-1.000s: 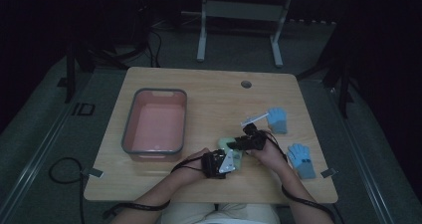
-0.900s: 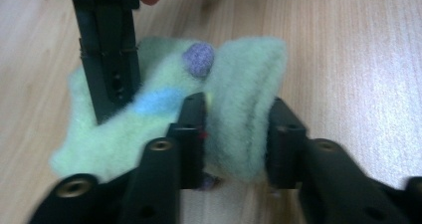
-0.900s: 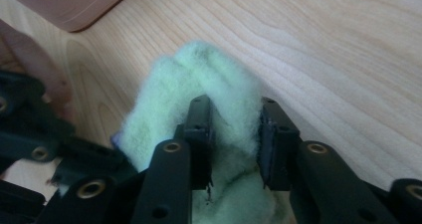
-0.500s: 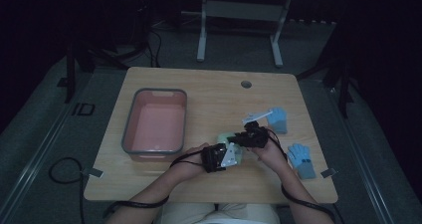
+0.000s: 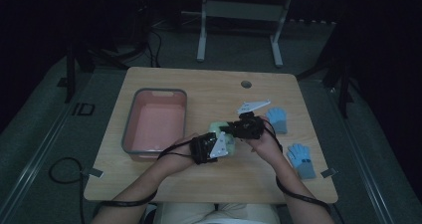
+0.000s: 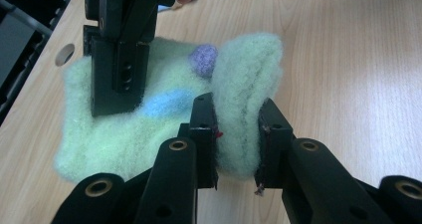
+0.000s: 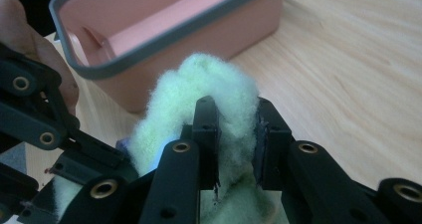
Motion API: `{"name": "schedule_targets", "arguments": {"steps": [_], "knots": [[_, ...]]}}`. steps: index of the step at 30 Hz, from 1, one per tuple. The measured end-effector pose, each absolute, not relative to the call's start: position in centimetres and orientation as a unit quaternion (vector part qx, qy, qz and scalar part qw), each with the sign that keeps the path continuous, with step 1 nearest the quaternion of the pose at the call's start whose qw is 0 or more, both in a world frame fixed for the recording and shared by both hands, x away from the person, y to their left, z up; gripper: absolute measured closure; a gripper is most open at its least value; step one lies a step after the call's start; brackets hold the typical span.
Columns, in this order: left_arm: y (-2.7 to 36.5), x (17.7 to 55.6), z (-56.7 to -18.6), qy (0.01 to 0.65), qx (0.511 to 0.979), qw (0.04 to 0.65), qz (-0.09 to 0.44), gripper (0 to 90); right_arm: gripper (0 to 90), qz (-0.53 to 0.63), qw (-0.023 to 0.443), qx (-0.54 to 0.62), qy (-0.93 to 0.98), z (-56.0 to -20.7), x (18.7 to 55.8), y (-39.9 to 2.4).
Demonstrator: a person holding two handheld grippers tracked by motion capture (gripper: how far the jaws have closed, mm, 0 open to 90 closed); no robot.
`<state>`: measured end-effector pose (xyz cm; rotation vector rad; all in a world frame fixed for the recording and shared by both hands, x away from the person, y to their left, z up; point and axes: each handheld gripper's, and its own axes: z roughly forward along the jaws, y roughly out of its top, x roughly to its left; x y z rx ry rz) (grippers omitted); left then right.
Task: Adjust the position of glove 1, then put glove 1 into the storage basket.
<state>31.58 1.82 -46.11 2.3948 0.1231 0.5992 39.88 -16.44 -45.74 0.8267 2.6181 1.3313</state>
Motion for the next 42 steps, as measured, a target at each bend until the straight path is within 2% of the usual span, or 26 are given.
{"name": "schedule_targets", "arguments": {"steps": [17,29,42], "knots": [[6.7,31.6,-43.8,0.075,0.916,0.303,0.251,74.1,75.3,0.441,0.054,0.229,0.866,-42.8,40.7,-10.1],[12.0,32.4,-42.9,0.098,0.919,0.281,0.257,74.2,75.3,0.439,0.048,0.205,0.874,-41.7,42.1,-4.0],[16.1,34.2,-44.5,0.113,0.933,0.244,0.241,74.2,75.3,0.444,0.029,0.214,0.87,-43.4,43.5,1.3]]}}
